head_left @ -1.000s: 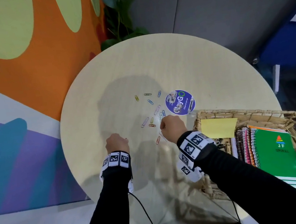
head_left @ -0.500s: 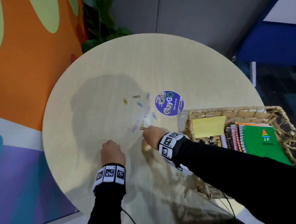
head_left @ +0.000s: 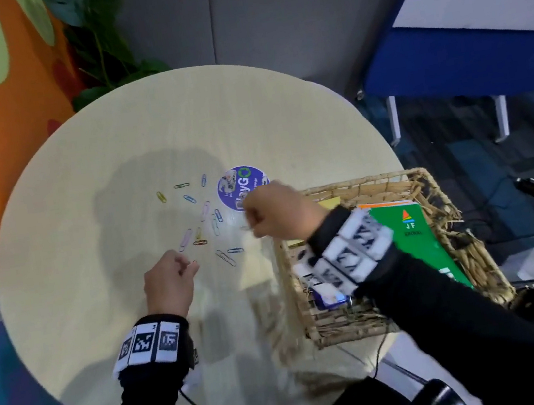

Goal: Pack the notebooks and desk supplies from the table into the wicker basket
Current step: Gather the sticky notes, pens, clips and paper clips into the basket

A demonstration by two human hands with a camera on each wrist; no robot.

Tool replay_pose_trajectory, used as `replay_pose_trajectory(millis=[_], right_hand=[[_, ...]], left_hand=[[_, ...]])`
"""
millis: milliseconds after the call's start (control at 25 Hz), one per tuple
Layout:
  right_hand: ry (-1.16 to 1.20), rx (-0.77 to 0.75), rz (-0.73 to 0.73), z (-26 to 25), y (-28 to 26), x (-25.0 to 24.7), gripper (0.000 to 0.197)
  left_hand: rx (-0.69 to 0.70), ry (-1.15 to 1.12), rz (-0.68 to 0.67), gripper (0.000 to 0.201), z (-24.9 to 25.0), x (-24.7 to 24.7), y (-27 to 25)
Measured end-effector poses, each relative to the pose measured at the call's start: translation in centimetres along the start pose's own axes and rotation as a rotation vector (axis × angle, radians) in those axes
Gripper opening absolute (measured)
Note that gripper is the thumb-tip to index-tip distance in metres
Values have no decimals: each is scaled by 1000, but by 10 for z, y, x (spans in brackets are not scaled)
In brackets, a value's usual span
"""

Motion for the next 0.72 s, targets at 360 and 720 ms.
replay_pose_trajectory(millis=[360,720], right_hand=[[-113,251,-268,123,-31,69,16],[-103,251,-280,132,-34,86,18]], left_hand=[[459,-43,-130,15,157,13,-72],[491,409,-332,27,187,84,-106]])
Point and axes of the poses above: each hand's wrist, its own y-axis towards the middle knuckle, its own x-axis out of the palm, z = x × y, the point moved 8 cm from there along y, towards the middle knuckle, and after that the axes turned 7 degrees about y, right-handed, at the moved point
